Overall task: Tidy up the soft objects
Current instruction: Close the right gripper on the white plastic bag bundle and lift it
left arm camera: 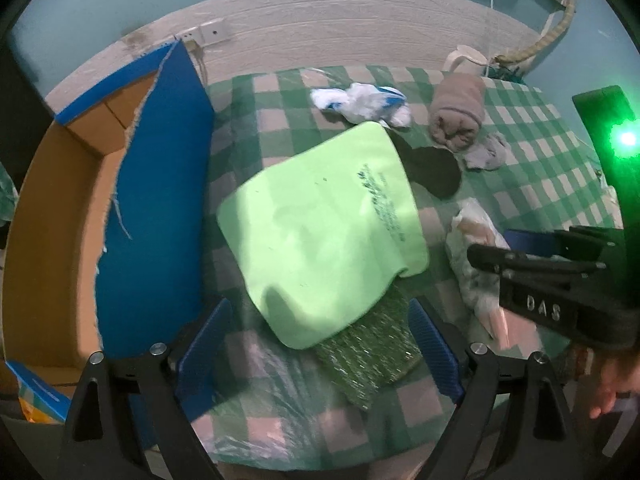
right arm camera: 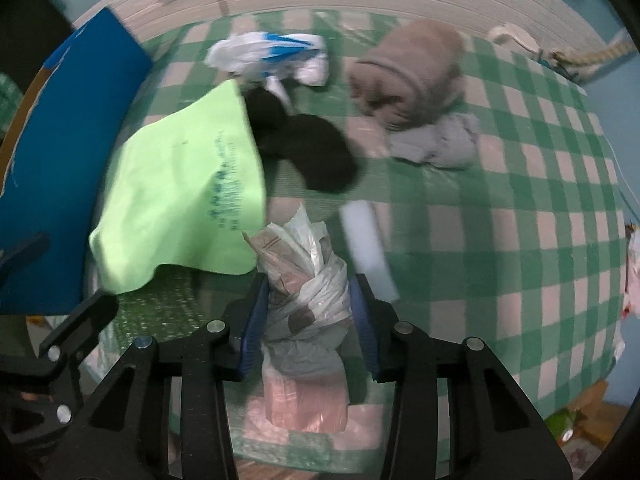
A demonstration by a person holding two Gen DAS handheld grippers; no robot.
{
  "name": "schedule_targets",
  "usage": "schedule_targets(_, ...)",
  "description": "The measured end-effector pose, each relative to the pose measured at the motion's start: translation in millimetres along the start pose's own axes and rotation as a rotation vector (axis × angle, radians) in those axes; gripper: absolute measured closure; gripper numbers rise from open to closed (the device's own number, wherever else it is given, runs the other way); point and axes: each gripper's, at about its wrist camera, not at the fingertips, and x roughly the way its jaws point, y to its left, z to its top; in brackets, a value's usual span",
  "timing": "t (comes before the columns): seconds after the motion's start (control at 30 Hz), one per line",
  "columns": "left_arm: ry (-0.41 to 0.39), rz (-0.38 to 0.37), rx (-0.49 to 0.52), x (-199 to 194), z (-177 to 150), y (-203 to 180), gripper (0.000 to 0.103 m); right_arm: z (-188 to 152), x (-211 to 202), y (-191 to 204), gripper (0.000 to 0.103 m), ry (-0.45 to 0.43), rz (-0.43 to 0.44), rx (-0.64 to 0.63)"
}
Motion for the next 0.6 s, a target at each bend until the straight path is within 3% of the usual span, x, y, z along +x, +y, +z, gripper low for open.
schedule_targets(0.1,-0.002,-0.018,0.013,-4,-2,-7,0.013,-1,0,-11,0.063,0.005,-0.009,0.03)
schedule_targets(0.6,0.042,0.046,0.072,34,9,-36,0.013,-4,-4,-34,0.062,-0.003,0.022,0.078)
